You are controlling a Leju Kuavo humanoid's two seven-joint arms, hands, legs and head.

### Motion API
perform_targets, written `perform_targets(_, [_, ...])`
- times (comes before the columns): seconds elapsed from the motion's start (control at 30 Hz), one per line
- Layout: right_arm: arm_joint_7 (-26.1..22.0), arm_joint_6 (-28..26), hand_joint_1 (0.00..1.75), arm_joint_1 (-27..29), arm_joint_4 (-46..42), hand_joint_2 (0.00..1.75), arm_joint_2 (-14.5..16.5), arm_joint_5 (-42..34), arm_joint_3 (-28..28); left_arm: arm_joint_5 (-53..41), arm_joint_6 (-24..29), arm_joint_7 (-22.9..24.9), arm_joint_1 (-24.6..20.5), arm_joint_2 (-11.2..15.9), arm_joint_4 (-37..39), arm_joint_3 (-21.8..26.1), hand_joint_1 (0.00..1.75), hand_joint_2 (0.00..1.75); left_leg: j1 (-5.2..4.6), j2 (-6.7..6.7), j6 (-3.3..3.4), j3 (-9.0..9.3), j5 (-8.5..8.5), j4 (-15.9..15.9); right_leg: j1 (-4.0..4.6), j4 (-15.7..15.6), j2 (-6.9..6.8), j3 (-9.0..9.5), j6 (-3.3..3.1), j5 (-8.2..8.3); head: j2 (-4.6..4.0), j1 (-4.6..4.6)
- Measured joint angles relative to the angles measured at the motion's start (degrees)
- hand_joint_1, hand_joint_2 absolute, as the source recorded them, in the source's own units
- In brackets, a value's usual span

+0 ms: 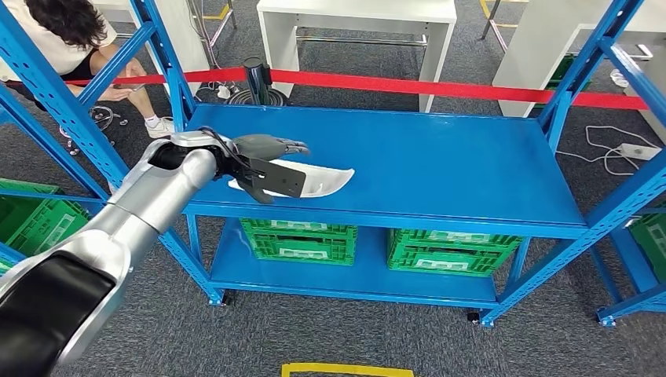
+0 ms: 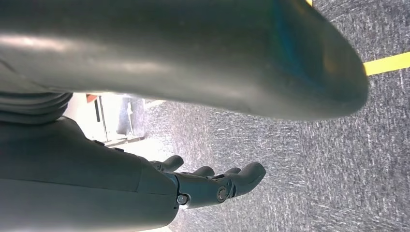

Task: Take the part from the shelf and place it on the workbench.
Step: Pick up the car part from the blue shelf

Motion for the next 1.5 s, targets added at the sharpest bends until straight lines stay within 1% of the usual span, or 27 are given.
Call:
perform_targets(0.07, [0.01,-0.01,0.00,0.02,0.00,0.00,0.00,0.03,-0.10,4.92,-0.42,1.08,0.04,3.13,-3.98,-2.22,0.00,1.75,0.00,0.02,-0.02,-0.02,0.01,0.00,0.00,0.02,0.04,-0.07,-0.02,0.00,0.00,0.00])
perform_targets(0.13, [0.01,-0.07,0.00,0.03,0.00,0.00,0.00,0.07,-0.11,7.79,-0.49,2.08,0.03,5.81,-7.07,-4.06,0.00,1.75,0.00,0.03,-0.06,-0.04,0.03,0.00,0.01,0.03,0.05,-0.13,-0.04,0.01,0.00,0.00])
perform_targets(0.23, [0.00,-0.21,0.00,0.01,0.00,0.00,0.00,0.09,-0.11,8.22,1.15,4.01,-0.03,8.23,-8.96,-6.86,0.00,1.75,0.00,0.00,-0.08,-0.07,0.05,-0.01,0.02,0.04,0.01,-0.14,-0.06,0.00,0.00,0.00])
perform_targets(0.37, [0.00,-0.32,0.00,-0.06,0.00,0.00,0.00,0.13,-0.11,6.17,6.89,6.37,0.70,9.14,-8.15,-10.47,0.00,1.75,0.00,-0.03,-0.09,-0.12,0.08,-0.01,0.00,0.04,-0.06,-0.13,-0.10,0.02,0.00,0.00])
perform_targets(0.53, [0.01,-0.43,0.00,0.06,0.00,0.00,0.00,0.27,-0.11,4.17,13.29,7.52,3.21,9.18,-5.31,-13.21,0.00,1.75,-0.02,0.04,-0.14,-0.11,0.10,0.00,0.00,0.05,0.05,-0.22,-0.15,0.08,0.00,0.00])
perform_targets(0.63, [0.00,-0.52,0.00,0.07,0.00,0.00,0.00,0.37,-0.11,2.42,18.20,8.78,4.65,8.16,-3.09,-13.72,0.00,1.75,-0.02,0.03,-0.14,-0.13,0.10,0.00,0.01,0.04,0.05,-0.25,-0.16,0.08,0.00,0.00])
perform_targets(0.77, [0.00,-0.58,0.00,0.02,0.00,0.00,0.00,0.43,-0.13,-0.06,24.07,10.45,6.76,5.46,0.24,-13.86,0.00,1.75,-0.02,-0.01,-0.14,-0.17,0.10,0.00,0.01,0.05,0.00,-0.25,-0.16,0.07,0.00,0.00])
perform_targets(0.93, [0.00,-0.58,0.00,0.02,0.00,0.00,0.02,0.41,-0.17,-2.17,27.04,10.97,8.67,1.77,3.92,-13.82,0.00,1.75,-0.03,0.01,-0.13,-0.18,0.10,0.00,-0.02,0.04,0.01,-0.25,-0.15,0.08,0.00,0.00])
perform_targets(1.03, [0.00,-0.58,0.00,0.03,0.00,0.00,0.02,0.41,-0.21,-2.95,30.45,11.89,9.52,-0.34,5.45,-13.41,0.00,1.75,-0.03,0.01,-0.13,-0.19,0.09,0.00,-0.02,0.04,0.01,-0.26,-0.14,0.08,0.00,0.00])
perform_targets(1.1, [0.00,-0.58,0.00,0.02,0.00,0.00,0.02,0.41,-0.22,-3.24,32.56,12.68,10.08,-1.46,6.13,-12.99,0.00,1.75,-0.03,0.00,-0.13,-0.21,0.09,0.00,-0.01,0.04,-0.01,-0.27,-0.14,0.08,0.00,0.00])
perform_targets(1.23, [0.00,-0.56,0.00,0.02,0.00,0.00,0.02,0.41,-0.25,-3.88,34.53,13.50,11.17,-3.09,7.18,-12.32,0.00,1.75,-0.02,0.01,-0.13,-0.21,0.09,-0.01,0.00,0.04,0.00,-0.28,-0.14,0.08,0.00,0.00])
perform_targets(1.37, [0.00,-0.49,0.00,0.02,0.00,0.00,0.04,0.42,-0.57,-5.92,40.56,16.17,13.15,-5.23,8.06,-10.81,1.75,1.75,-0.02,0.00,-0.13,-0.22,0.09,-0.01,-0.01,0.04,-0.01,-0.29,-0.14,0.08,0.00,0.00])
perform_targets(1.43, [0.00,-0.49,0.00,0.01,0.00,0.00,0.08,0.42,-0.70,-7.68,43.78,17.97,14.12,-6.61,8.67,-9.98,1.75,1.75,-0.02,-0.01,-0.13,-0.24,0.09,-0.01,-0.01,0.04,-0.04,-0.29,-0.14,0.08,0.00,0.00])
perform_targets(1.5, [0.00,-0.52,0.00,0.00,0.00,0.00,0.13,0.33,-0.87,-9.32,45.74,19.17,14.81,-8.02,9.55,-9.11,1.75,1.75,-0.03,-0.01,-0.13,-0.25,0.09,0.00,-0.01,0.04,-0.05,-0.29,-0.14,0.08,0.00,0.00])
